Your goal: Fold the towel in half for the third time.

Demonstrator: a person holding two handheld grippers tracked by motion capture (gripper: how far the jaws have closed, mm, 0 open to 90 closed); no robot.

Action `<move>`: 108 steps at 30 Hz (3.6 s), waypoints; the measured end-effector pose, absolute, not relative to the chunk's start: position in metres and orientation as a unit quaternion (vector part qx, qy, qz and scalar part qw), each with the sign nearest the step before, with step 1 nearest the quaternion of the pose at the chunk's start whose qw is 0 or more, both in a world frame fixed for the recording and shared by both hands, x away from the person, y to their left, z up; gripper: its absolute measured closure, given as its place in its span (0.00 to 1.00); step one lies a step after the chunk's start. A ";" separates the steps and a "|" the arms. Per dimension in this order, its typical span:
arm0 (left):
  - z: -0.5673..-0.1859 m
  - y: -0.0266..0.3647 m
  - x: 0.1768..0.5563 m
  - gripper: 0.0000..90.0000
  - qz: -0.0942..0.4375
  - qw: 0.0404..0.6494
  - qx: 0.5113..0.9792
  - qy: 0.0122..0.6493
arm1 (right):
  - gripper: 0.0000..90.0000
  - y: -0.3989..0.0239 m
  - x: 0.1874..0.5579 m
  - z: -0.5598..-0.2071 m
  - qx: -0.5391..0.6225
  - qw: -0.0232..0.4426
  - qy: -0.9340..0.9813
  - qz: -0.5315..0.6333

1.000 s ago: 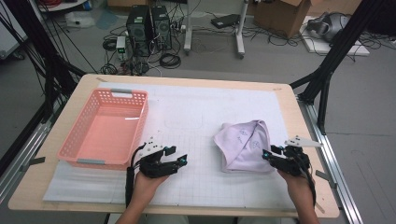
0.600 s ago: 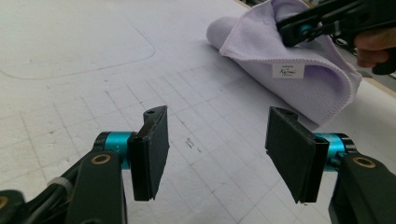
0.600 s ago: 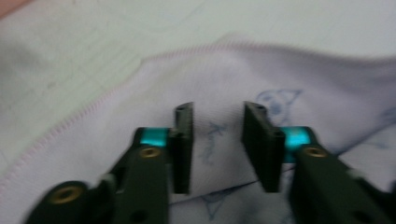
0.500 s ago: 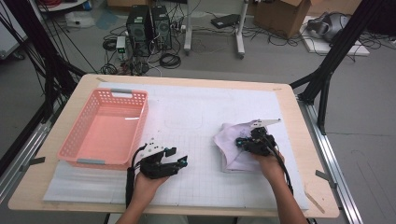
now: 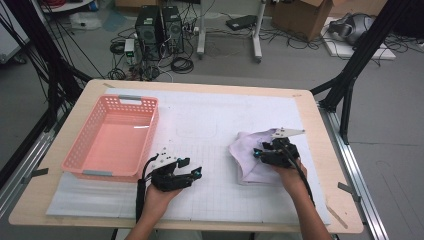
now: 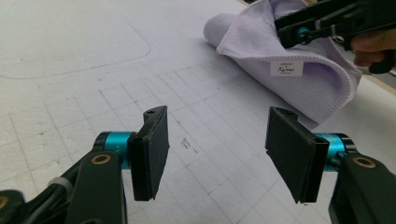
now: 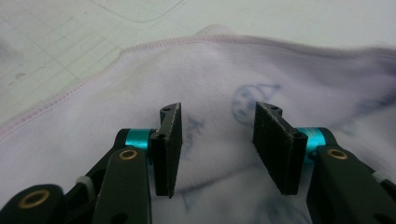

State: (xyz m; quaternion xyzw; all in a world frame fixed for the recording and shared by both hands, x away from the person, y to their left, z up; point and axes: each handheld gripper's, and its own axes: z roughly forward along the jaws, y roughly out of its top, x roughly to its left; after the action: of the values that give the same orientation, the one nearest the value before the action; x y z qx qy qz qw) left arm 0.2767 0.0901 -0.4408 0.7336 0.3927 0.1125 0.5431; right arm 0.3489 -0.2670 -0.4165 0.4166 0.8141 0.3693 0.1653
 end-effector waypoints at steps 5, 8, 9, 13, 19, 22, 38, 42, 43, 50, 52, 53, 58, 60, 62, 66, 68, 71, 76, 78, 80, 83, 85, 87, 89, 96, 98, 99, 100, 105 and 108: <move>-0.441 0.092 0.277 0.44 0.114 0.544 0.733 0.394 | 0.95 -0.255 0.352 -0.421 0.397 0.165 0.835 0.344; -0.441 0.093 0.277 0.44 0.115 0.543 0.732 0.396 | 0.96 -0.262 0.345 -0.416 0.391 0.171 0.832 0.353; -0.440 0.093 0.276 0.44 0.114 0.545 0.729 0.398 | 0.96 -0.265 0.342 -0.413 0.392 0.171 0.828 0.363; -0.440 0.094 0.276 0.44 0.115 0.545 0.729 0.398 | 0.96 -0.284 0.326 -0.404 0.391 0.176 0.810 0.400; -0.440 0.095 0.276 0.44 0.115 0.545 0.729 0.399 | 0.92 -0.316 0.309 -0.412 0.425 0.174 0.798 0.390; -0.439 0.095 0.276 0.44 0.116 0.545 0.728 0.399 | 0.82 -0.322 0.304 -0.412 0.445 0.178 0.787 0.388; -0.440 0.095 0.276 0.44 0.113 0.546 0.729 0.398 | 0.54 -0.238 0.361 -0.391 0.382 0.134 0.830 0.385; -0.440 0.094 0.276 0.44 0.113 0.544 0.730 0.397 | 0.66 -0.226 0.371 -0.408 0.392 0.117 0.842 0.353; -0.440 0.094 0.276 0.44 0.112 0.545 0.730 0.396 | 0.73 -0.225 0.372 -0.410 0.384 0.120 0.849 0.343; -0.440 0.096 0.276 0.44 0.114 0.545 0.730 0.396 | 0.94 -0.234 0.357 -0.396 0.366 0.152 0.847 0.356; -0.439 0.097 0.276 0.44 0.115 0.545 0.729 0.398 | 0.94 -0.242 0.349 -0.392 0.363 0.160 0.838 0.376; -0.440 0.097 0.276 0.44 0.115 0.547 0.727 0.399 | 0.94 -0.247 0.344 -0.391 0.367 0.160 0.830 0.389; -0.440 0.097 0.277 0.44 0.115 0.545 0.728 0.400 | 0.95 -0.274 0.334 -0.392 0.381 0.169 0.815 0.403; -0.439 0.096 0.276 0.44 0.116 0.547 0.727 0.398 | 0.95 -0.282 0.329 -0.391 0.387 0.171 0.805 0.415; -0.440 0.096 0.276 0.44 0.115 0.545 0.728 0.400 | 0.95 -0.295 0.319 -0.390 0.394 0.169 0.791 0.437; -0.441 0.096 0.277 0.44 0.115 0.543 0.729 0.401 | 0.94 -0.326 0.293 -0.393 0.406 0.171 0.771 0.460; -0.440 0.096 0.276 0.44 0.116 0.545 0.727 0.400 | 0.89 -0.341 0.279 -0.399 0.416 0.175 0.765 0.459; -0.440 0.096 0.276 0.44 0.117 0.545 0.727 0.401 | 0.75 -0.361 0.263 -0.407 0.438 0.166 0.762 0.447; -0.440 0.095 0.277 0.44 0.116 0.545 0.728 0.401 | 0.68 -0.369 0.252 -0.391 0.438 0.190 0.741 0.472; -0.440 0.095 0.277 0.44 0.117 0.544 0.728 0.400 | 0.68 -0.362 0.256 -0.383 0.431 0.203 0.742 0.473; -0.440 0.095 0.277 0.44 0.116 0.545 0.728 0.400 | 0.69 -0.351 0.265 -0.380 0.422 0.208 0.751 0.463; -0.440 0.095 0.277 0.44 0.115 0.544 0.729 0.400 | 0.77 -0.335 0.281 -0.390 0.422 0.203 0.770 0.433; -0.440 0.095 0.276 0.44 0.115 0.544 0.730 0.398 | 0.79 -0.328 0.288 -0.406 0.427 0.205 0.792 0.385; -0.440 0.095 0.275 0.44 0.115 0.545 0.728 0.399 | 0.79 -0.331 0.289 -0.422 0.443 0.206 0.800 0.348; -0.440 0.096 0.275 0.44 0.116 0.544 0.728 0.400 | 0.79 -0.340 0.281 -0.431 0.451 0.207 0.790 0.360; -0.440 0.097 0.276 0.44 0.118 0.546 0.727 0.401 | 0.68 -0.356 0.270 -0.425 0.480 0.197 0.772 0.366; -0.439 0.097 0.276 0.44 0.117 0.545 0.727 0.400 | 0.66 -0.354 0.273 -0.415 0.474 0.197 0.763 0.393; -0.439 0.097 0.276 0.44 0.117 0.545 0.727 0.400 | 0.63 -0.351 0.276 -0.409 0.467 0.202 0.761 0.402; -0.439 0.097 0.276 0.44 0.117 0.546 0.727 0.400 | 0.61 -0.348 0.281 -0.404 0.461 0.207 0.761 0.407; -0.440 0.097 0.276 0.44 0.116 0.547 0.726 0.400 | 0.57 -0.328 0.324 -0.392 0.452 0.222 0.772 0.388; -0.440 0.097 0.276 0.44 0.115 0.548 0.726 0.400 | 0.59 -0.318 0.351 -0.398 0.459 0.226 0.784 0.351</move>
State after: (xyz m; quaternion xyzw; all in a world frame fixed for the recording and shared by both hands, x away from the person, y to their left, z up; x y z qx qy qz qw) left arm 0.2763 0.0974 -0.4397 0.7257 0.4001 0.1152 0.5477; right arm 0.3505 -0.3176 -0.3980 0.4589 0.7841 0.3513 0.2263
